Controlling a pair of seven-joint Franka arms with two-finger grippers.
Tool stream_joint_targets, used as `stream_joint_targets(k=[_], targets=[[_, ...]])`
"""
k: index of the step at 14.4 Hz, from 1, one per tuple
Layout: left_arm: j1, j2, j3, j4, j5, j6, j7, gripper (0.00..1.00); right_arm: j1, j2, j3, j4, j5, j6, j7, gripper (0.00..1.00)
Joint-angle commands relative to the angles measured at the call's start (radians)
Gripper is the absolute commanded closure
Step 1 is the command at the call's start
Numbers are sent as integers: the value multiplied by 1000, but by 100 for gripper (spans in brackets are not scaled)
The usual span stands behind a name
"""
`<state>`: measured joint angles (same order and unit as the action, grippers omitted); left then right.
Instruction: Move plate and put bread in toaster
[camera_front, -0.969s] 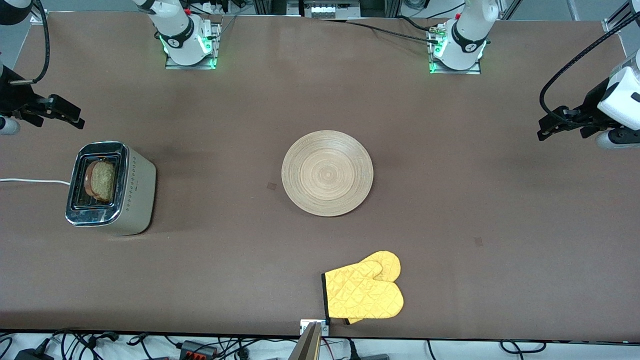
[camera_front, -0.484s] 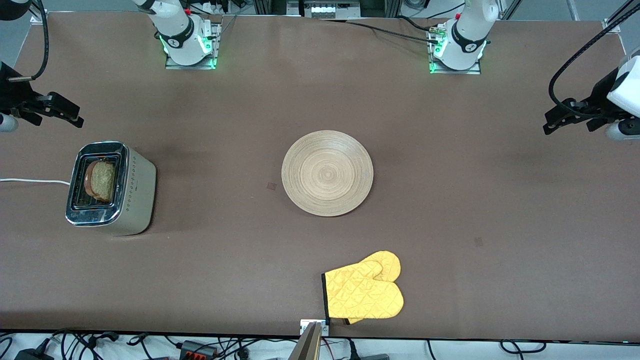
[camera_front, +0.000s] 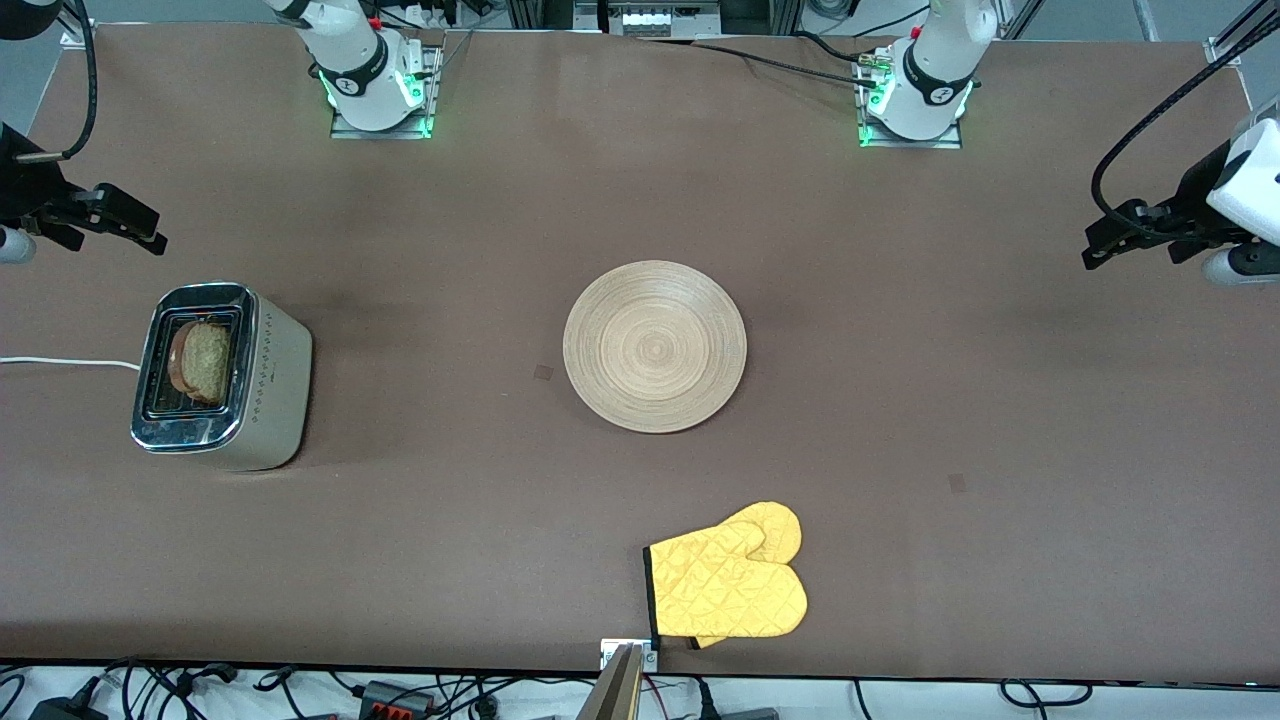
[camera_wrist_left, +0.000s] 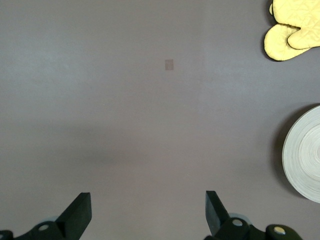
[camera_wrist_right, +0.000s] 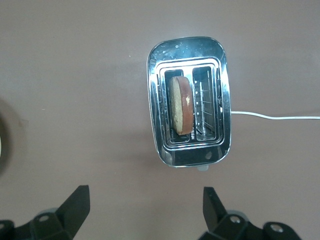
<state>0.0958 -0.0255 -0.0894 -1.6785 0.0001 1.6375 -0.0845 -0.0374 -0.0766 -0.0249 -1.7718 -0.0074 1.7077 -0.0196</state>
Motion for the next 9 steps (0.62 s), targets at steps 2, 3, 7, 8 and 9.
stream_joint_targets(k=[2,3,7,8,9], targets=[[-5,22,-4,3,21,-10,-8,0,-7,-20,5,-5,9,-11,-20,0],[-5,25,-4,3,20,-13,-8,0,-9,-19,5,-5,9,-14,-20,0],[-1,21,-1,49,20,-68,-8,0,-6,-19,5,-3,10,-40,-10,0],[-1,22,-1,49,20,-68,-8,0,-6,-19,6,-5,9,-40,-10,0],[1,22,-1,48,20,-70,-8,0,-6,-19,6,-5,7,-40,-10,0]])
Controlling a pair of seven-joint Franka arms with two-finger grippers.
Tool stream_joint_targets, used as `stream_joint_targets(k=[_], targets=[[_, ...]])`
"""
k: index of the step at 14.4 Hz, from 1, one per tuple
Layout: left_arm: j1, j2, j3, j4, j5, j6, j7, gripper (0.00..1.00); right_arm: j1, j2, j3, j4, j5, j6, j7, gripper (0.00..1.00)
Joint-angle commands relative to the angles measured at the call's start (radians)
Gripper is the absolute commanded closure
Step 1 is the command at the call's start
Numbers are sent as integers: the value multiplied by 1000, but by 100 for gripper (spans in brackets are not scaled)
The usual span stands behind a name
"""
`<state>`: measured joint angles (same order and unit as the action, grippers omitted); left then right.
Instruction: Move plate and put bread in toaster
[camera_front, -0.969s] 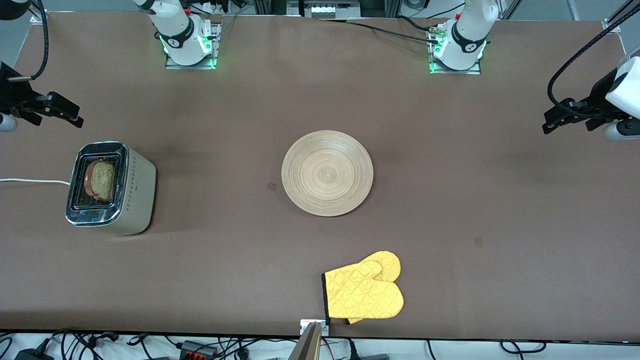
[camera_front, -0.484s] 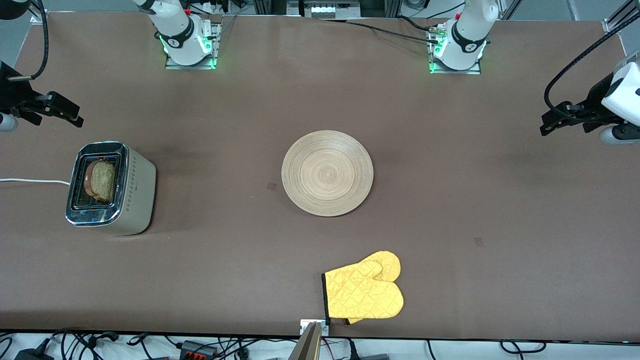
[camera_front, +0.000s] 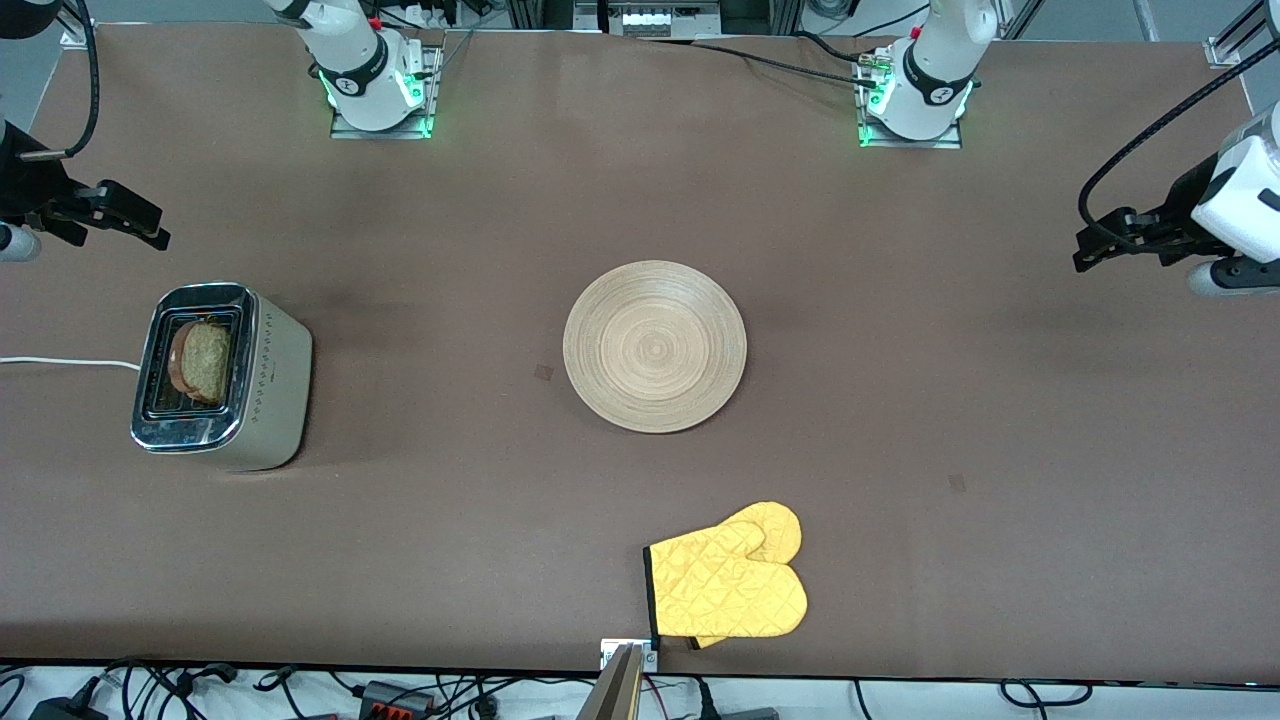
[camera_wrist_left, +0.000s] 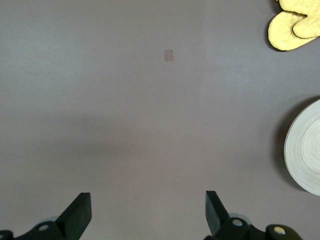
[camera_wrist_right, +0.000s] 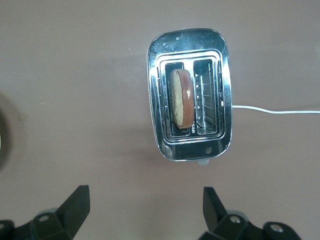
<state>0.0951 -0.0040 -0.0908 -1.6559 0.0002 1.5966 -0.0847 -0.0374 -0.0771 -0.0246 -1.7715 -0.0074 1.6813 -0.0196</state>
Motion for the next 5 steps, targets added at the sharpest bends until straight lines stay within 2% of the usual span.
stream_joint_targets(k=[1,5], targets=[[2,1,0,27,20,-29,-7,0,-4,-18,6,-5,6,-12,-10,0],[-1,3,-3,27,20,-30,-7,0,-4,-18,6,-5,6,-12,-10,0]])
